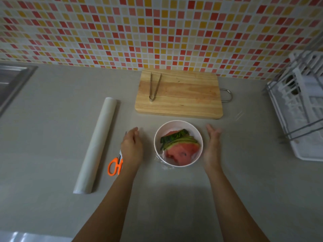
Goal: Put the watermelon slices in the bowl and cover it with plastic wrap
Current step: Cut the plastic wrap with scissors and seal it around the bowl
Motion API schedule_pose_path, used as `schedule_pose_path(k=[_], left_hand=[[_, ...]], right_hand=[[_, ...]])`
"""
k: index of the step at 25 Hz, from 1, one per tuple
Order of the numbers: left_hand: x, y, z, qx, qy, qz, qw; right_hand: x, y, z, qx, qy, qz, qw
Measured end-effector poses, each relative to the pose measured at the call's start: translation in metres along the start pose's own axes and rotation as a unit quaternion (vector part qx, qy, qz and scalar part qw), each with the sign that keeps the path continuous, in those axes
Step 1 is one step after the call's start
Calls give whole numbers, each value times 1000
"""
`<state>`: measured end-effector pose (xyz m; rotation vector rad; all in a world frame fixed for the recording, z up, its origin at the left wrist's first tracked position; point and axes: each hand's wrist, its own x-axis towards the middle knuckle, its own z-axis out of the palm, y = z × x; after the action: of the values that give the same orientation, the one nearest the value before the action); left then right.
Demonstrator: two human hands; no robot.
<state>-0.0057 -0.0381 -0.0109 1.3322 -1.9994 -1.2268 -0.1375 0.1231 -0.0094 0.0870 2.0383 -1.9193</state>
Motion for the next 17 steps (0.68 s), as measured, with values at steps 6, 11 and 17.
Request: schedule_pose_path(k=[6, 11, 17], left_hand=[[-29, 29, 38, -403, -177, -151, 885], [-21, 27, 39, -348, -173, -109, 915], [0, 26, 17, -48, -212, 34, 975]], right_hand=[[0, -3, 15, 110, -149, 21, 983], [8, -4, 16, 24, -144, 40, 989], [16, -24, 1, -293, -132, -69, 944]])
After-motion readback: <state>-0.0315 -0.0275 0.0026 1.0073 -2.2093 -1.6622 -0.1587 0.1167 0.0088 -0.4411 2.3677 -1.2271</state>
